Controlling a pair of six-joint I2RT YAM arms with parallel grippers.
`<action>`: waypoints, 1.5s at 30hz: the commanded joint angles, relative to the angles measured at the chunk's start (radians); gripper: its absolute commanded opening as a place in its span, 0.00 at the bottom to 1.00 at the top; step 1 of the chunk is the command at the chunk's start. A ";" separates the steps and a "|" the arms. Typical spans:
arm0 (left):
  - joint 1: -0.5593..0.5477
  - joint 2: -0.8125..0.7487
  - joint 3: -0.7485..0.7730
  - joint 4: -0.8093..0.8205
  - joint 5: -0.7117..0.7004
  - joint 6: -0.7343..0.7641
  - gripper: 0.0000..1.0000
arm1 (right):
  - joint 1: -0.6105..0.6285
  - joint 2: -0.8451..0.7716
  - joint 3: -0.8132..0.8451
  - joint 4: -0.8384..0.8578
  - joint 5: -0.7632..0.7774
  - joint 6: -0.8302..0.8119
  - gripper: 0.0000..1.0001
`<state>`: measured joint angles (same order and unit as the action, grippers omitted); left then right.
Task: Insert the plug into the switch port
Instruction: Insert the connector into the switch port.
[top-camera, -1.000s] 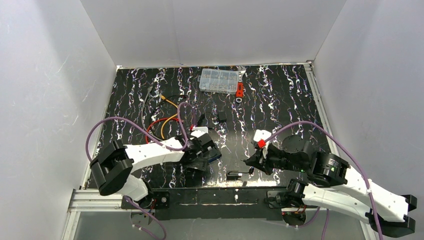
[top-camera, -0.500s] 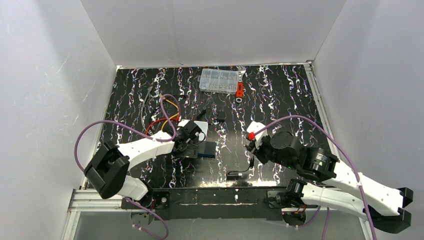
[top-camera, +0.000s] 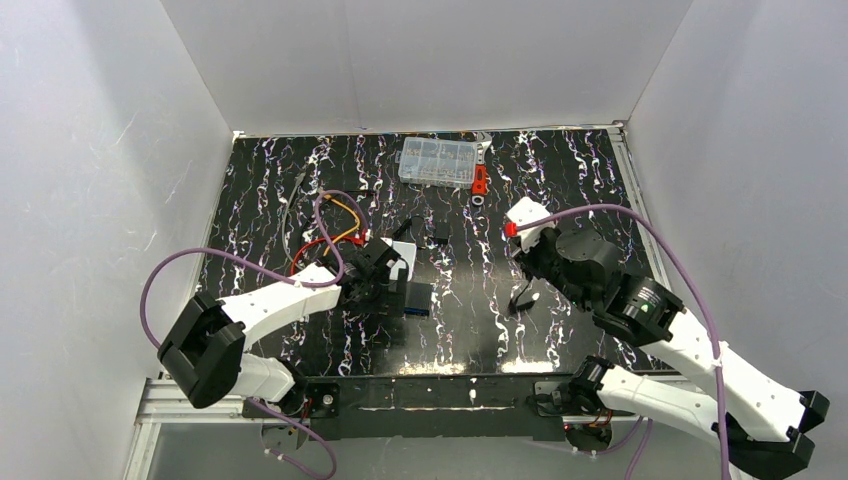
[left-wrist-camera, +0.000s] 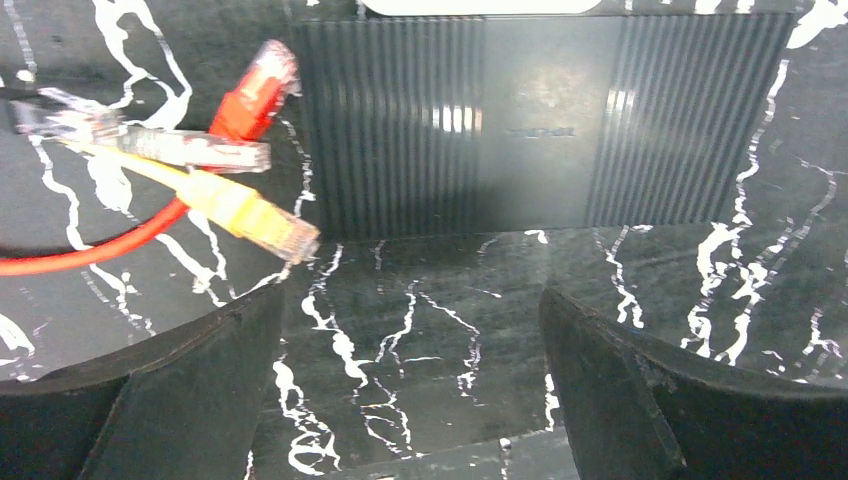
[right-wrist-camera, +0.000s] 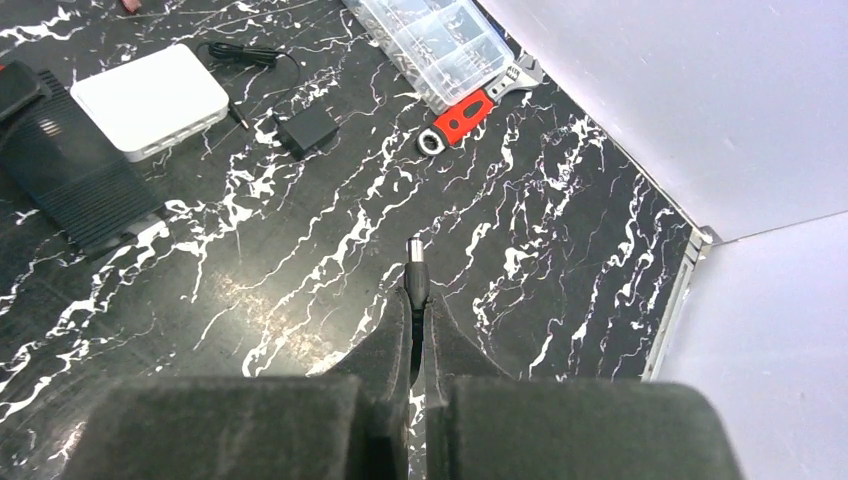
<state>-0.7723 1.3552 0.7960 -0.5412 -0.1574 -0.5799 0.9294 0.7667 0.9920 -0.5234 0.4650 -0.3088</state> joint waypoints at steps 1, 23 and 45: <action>0.004 -0.020 -0.006 0.036 0.072 0.014 0.98 | -0.018 0.041 -0.005 0.102 -0.052 -0.051 0.01; 0.139 0.077 -0.013 0.178 0.152 0.069 0.98 | -0.052 0.249 -0.270 0.296 -0.266 0.207 0.01; 0.146 0.153 0.030 0.225 0.197 0.124 0.97 | -0.058 0.455 -0.253 0.287 -0.493 0.244 0.01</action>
<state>-0.6310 1.5021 0.8313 -0.3217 0.0136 -0.4806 0.8745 1.2014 0.7083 -0.2571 0.0724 -0.0770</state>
